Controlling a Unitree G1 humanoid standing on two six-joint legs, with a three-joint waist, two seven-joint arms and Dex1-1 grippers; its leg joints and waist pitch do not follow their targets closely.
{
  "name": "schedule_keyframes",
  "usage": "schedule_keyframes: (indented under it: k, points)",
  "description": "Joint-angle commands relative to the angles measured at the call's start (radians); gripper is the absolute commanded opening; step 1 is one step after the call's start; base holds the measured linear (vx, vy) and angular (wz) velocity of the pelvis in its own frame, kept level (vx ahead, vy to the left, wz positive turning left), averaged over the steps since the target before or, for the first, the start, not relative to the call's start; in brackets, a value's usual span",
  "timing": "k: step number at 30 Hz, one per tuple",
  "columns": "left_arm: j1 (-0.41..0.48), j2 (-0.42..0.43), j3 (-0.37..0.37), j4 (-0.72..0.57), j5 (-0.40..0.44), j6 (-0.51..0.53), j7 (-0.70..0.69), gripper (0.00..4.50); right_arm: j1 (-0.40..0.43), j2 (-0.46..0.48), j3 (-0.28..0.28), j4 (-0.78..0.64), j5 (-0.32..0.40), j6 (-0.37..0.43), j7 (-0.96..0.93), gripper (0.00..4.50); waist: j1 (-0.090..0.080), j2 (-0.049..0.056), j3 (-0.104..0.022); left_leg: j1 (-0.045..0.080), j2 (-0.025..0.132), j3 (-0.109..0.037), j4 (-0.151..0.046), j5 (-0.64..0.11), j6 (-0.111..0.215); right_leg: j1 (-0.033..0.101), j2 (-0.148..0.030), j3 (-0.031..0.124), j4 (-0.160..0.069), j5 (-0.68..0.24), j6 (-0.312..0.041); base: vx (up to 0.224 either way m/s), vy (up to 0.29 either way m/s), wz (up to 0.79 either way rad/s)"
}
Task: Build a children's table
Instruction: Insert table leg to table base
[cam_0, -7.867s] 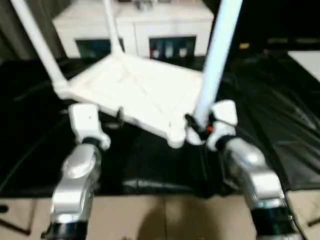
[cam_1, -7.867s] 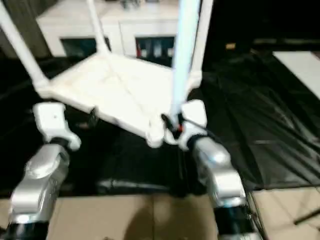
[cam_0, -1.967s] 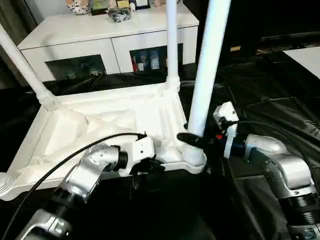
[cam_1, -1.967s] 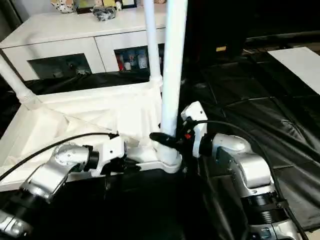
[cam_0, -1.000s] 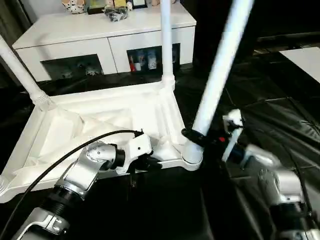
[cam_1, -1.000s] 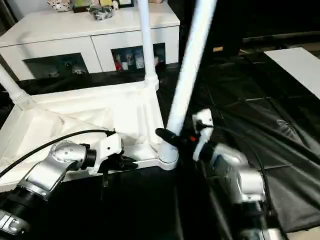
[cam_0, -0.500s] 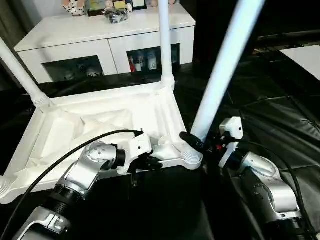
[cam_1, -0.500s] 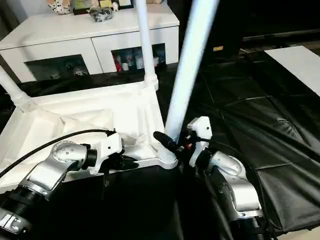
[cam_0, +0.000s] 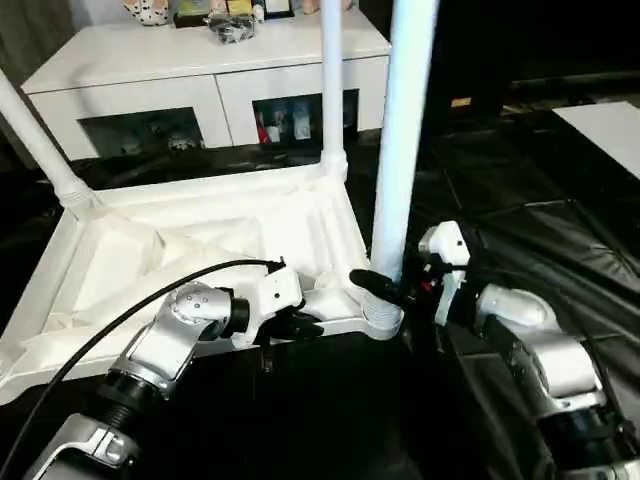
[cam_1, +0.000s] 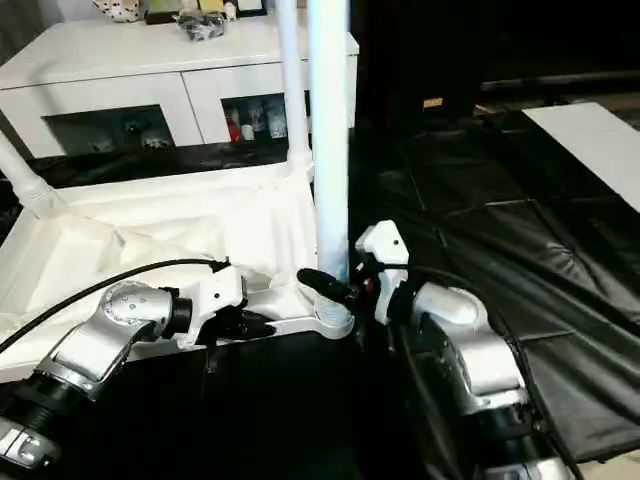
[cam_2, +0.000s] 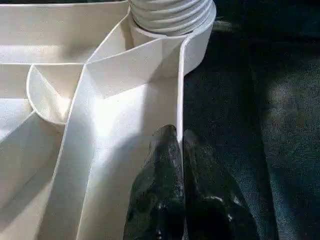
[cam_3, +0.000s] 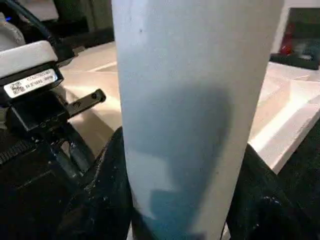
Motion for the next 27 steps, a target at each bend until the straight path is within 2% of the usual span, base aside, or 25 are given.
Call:
schedule_keyframes:
  k: [1, 6, 8, 9, 10, 11, 12, 13, 14, 16, 17, 18, 19, 20, 21, 22, 23, 24, 26, 27]
  points:
    - [-0.011, 0.018, 0.055, 0.011, 0.006, 0.012, 0.073, 0.00, 0.026, -0.013, 0.080, 0.083, -0.027, 0.066, 0.044, 1.85, 0.011, -0.016, -0.043, 0.001, 0.066, -0.023, -0.095, -0.173, 0.044, 0.038, -0.084, 0.040, -0.082, -0.127, -0.272, 0.000, 0.000, 0.00]
    - [-0.013, 0.019, 0.056, 0.015, 0.007, 0.010, 0.076, 0.00, 0.031, -0.013, 0.066, 0.098, -0.016, 0.063, 0.049, 1.85, 0.013, -0.019, -0.043, 0.003, 0.068, -0.023, -0.096, -0.183, 0.038, 0.037, -0.083, 0.041, -0.082, -0.123, -0.272, 0.000, 0.000, 0.00]
    - [-0.013, 0.019, 0.057, 0.019, 0.007, 0.007, 0.076, 0.00, 0.036, 0.024, 0.000, 0.109, 0.027, 0.060, 0.016, 1.85, 0.013, -0.018, -0.043, 0.004, 0.067, -0.022, -0.096, -0.194, 0.036, 0.037, -0.084, 0.042, -0.084, -0.130, -0.273, 0.000, 0.000, 0.00]
    - [-0.014, 0.019, 0.058, 0.020, 0.007, 0.005, 0.077, 0.00, 0.035, 0.038, -0.026, 0.118, 0.041, 0.053, -0.001, 1.85, 0.013, -0.013, -0.043, 0.003, 0.067, -0.022, -0.097, -0.199, 0.033, 0.036, -0.085, 0.043, -0.085, -0.134, -0.274, 0.000, 0.000, 0.00]
    - [-0.014, 0.019, 0.058, 0.020, 0.007, 0.005, 0.077, 0.00, 0.034, 0.042, -0.032, 0.120, 0.044, 0.051, -0.005, 1.85, 0.012, -0.015, -0.042, 0.001, 0.067, -0.023, -0.098, -0.202, 0.032, 0.037, -0.085, 0.043, -0.085, -0.137, -0.274, 0.000, 0.000, 0.00]
    - [-0.017, 0.018, 0.059, 0.022, 0.008, 0.003, 0.079, 0.00, 0.035, 0.054, -0.059, 0.128, 0.060, 0.044, -0.022, 1.85, 0.014, -0.010, -0.042, 0.004, 0.068, -0.025, -0.099, -0.206, 0.026, 0.036, -0.084, 0.041, -0.084, -0.144, -0.274, 0.000, 0.000, 0.00]
    - [-0.019, 0.017, 0.059, 0.024, 0.008, 0.002, 0.081, 0.00, 0.034, 0.062, -0.076, 0.135, 0.072, 0.038, -0.032, 1.85, 0.011, -0.012, -0.042, 0.003, 0.067, -0.024, -0.100, -0.216, 0.022, 0.035, -0.083, 0.042, -0.085, -0.150, -0.275, 0.000, 0.000, 0.00]
    - [-0.024, 0.017, 0.060, 0.029, 0.010, -0.004, 0.085, 0.00, 0.038, 0.077, -0.112, 0.143, 0.096, 0.027, -0.054, 1.85, 0.010, -0.007, -0.041, 0.004, 0.067, -0.024, -0.101, -0.225, 0.016, 0.034, -0.083, 0.041, -0.087, -0.156, -0.273, 0.000, 0.000, 0.00]
    - [-0.027, 0.017, 0.061, 0.031, 0.010, -0.005, 0.085, 0.00, 0.042, 0.081, -0.122, 0.142, 0.103, 0.025, -0.060, 1.85, 0.011, -0.002, -0.041, 0.005, 0.067, -0.025, -0.101, -0.230, 0.013, 0.034, -0.083, 0.041, -0.086, -0.157, -0.273, 0.000, 0.000, 0.00]
    - [-0.031, 0.017, 0.063, 0.036, 0.009, -0.006, 0.084, 0.00, 0.059, 0.090, -0.138, 0.134, 0.114, 0.012, -0.072, 1.85, 0.010, 0.000, -0.040, 0.006, 0.067, -0.024, -0.104, -0.247, 0.005, 0.033, -0.081, 0.040, -0.088, -0.158, -0.268, 0.000, 0.000, 0.00]
    - [-0.033, 0.017, 0.063, 0.037, 0.009, -0.007, 0.083, 0.00, 0.064, 0.092, -0.142, 0.132, 0.115, 0.007, -0.075, 1.85, 0.010, -0.001, -0.041, 0.005, 0.067, -0.026, -0.104, -0.246, 0.004, 0.035, -0.081, 0.040, -0.086, -0.155, -0.267, 0.000, 0.000, 0.00]
    - [-0.036, 0.017, 0.064, 0.040, 0.009, -0.009, 0.085, 0.00, 0.076, 0.096, -0.146, 0.126, 0.112, -0.004, -0.076, 1.85, 0.012, 0.009, -0.041, 0.005, 0.067, -0.027, -0.104, -0.246, 0.002, 0.034, -0.083, 0.040, -0.086, -0.154, -0.267, 0.000, 0.000, 0.00]
    - [-0.036, 0.017, 0.064, 0.040, 0.009, -0.009, 0.085, 0.00, 0.076, 0.096, -0.146, 0.126, 0.112, -0.004, -0.076, 1.85, 0.010, 0.003, -0.041, 0.005, 0.067, -0.024, -0.103, -0.247, 0.003, 0.034, -0.081, 0.040, -0.089, -0.152, -0.265, 0.000, 0.000, 0.00]
    - [-0.043, 0.015, 0.066, 0.049, 0.012, -0.019, 0.092, 0.00, 0.104, 0.110, -0.149, 0.111, 0.099, -0.044, -0.087, 1.85, 0.011, 0.011, -0.042, 0.006, 0.067, -0.025, -0.103, -0.246, 0.002, 0.034, -0.082, 0.040, -0.088, -0.139, -0.266, 0.000, 0.000, 0.00]
    - [-0.045, 0.015, 0.066, 0.051, 0.012, -0.021, 0.094, 0.00, 0.111, 0.114, -0.149, 0.107, 0.096, -0.054, -0.090, 1.85, 0.013, 0.012, -0.042, 0.006, 0.067, -0.024, -0.103, -0.240, 0.004, 0.034, -0.082, 0.040, -0.087, -0.122, -0.267, 0.000, 0.000, 0.00]
    - [-0.050, 0.013, 0.068, 0.057, 0.013, -0.025, 0.099, 0.00, 0.133, 0.120, -0.138, 0.104, 0.059, -0.107, -0.117, 1.85, 0.012, 0.009, -0.043, 0.003, 0.067, -0.025, -0.104, -0.232, 0.006, 0.037, -0.082, 0.040, -0.085, -0.111, -0.267, 0.000, 0.000, 0.00]
    - [-0.058, 0.010, 0.072, 0.065, 0.011, -0.029, 0.104, 0.00, 0.156, 0.126, -0.122, 0.102, 0.022, -0.162, -0.143, 1.85, 0.013, 0.021, -0.043, 0.007, 0.068, -0.024, -0.104, -0.230, 0.001, 0.032, -0.081, 0.037, -0.088, -0.094, -0.263, 0.000, 0.000, 0.00]
    - [-0.059, 0.010, 0.072, 0.066, 0.011, -0.029, 0.105, 0.00, 0.159, 0.127, -0.119, 0.102, 0.016, -0.170, -0.146, 1.85, 0.011, 0.020, -0.043, 0.004, 0.065, -0.024, -0.104, -0.235, 0.000, 0.036, -0.080, 0.037, -0.086, -0.085, -0.264, 0.000, 0.000, 0.00]
    - [-0.068, 0.008, 0.074, 0.077, 0.011, -0.032, 0.107, 0.00, 0.182, 0.133, -0.098, 0.107, -0.024, -0.230, -0.167, 1.85, 0.011, 0.028, -0.043, 0.003, 0.064, -0.024, -0.103, -0.235, 0.009, 0.038, -0.082, 0.037, -0.087, -0.097, -0.264, 0.000, 0.000, 0.00]
    - [-0.071, 0.008, 0.073, 0.082, 0.011, -0.034, 0.108, 0.00, 0.190, 0.141, -0.096, 0.110, -0.035, -0.254, -0.181, 1.85, 0.011, 0.028, -0.043, 0.003, 0.064, -0.024, -0.103, -0.235, 0.009, 0.038, -0.082, 0.037, -0.087, -0.097, -0.264, 0.000, 0.000, 0.00]
